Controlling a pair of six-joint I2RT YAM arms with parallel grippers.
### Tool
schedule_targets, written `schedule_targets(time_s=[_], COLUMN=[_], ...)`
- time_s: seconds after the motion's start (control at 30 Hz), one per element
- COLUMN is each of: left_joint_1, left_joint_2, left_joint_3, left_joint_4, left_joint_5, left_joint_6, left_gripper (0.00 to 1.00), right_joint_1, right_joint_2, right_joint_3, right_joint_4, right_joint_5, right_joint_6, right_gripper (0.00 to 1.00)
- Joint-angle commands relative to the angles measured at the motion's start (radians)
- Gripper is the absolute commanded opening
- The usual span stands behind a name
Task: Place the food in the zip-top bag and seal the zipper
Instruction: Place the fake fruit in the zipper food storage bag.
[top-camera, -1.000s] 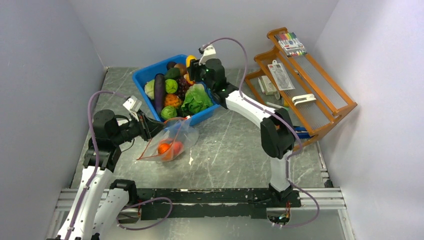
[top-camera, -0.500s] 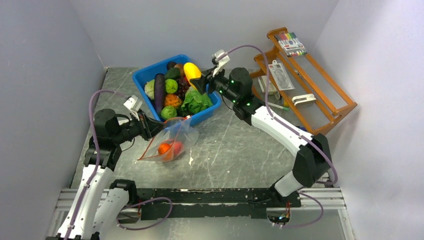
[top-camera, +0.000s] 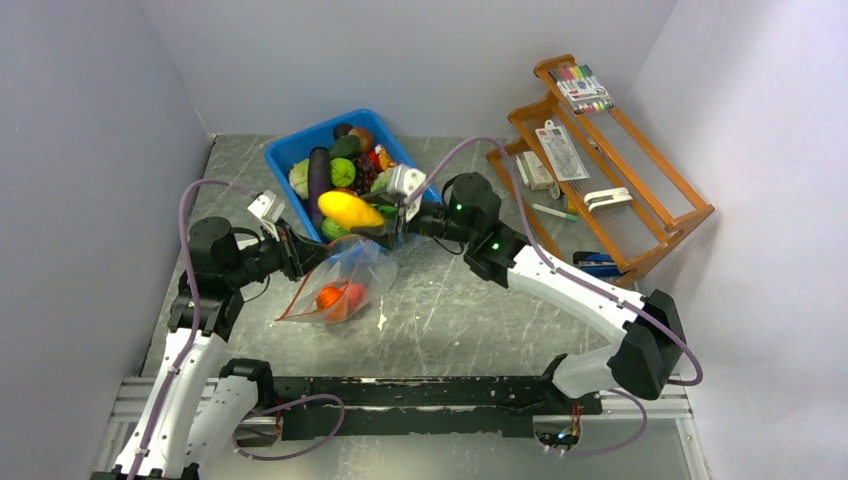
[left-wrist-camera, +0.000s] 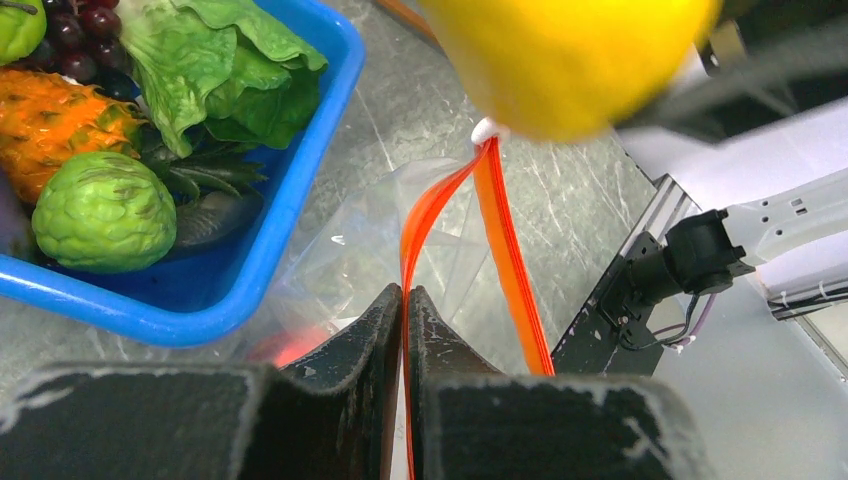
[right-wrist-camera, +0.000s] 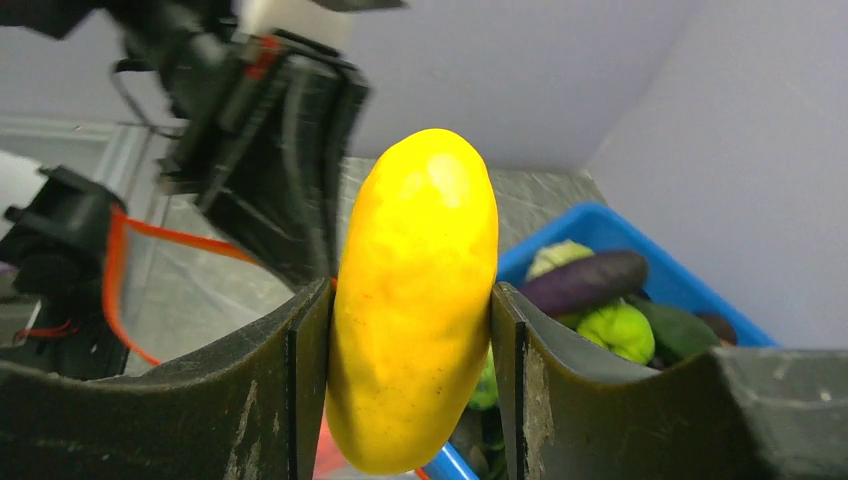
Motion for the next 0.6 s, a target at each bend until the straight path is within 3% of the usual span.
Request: schedule_targets(time_s=[0.0,0.23,0.33,0.43,0.57], left_joint_1=[0.0,0.0,0.0,0.0,0.0], left_joint_2=[-0.012,-0.014,-0.012,-0.009,-0.011], left_joint_3=[0.003,0.005,0.005,0.004,0.002], left_joint_4=[0.008,0.006,0.007,0.012,0.016], left_joint_5=[0.015,0.036,0.054,0.068,0.074], left_joint_6=[0.006,0.011,0.012,0.01,0.01], left_gripper=[0.07,0.07,0.07,0.07,0.07], right_joint_1=[0.067,0.076,0.077,0.077,0.078], right_joint_2=[-0.035,-0.034,-0.038,-0.037,0.006], right_joint_3=[-0.008,-0.084,-0.117,-0.117,-0.036], right_joint_4=[0.038,0.126,0.132,0.072,-0.076], right_joint_5=[-0.083,-0.28,-0.386,-0.488,-0.545], right_joint_6=[-0.163,-0.23,-0.353,-0.53,-0.632], right_gripper=[0.29,0.3,0.31,0.31,0.32])
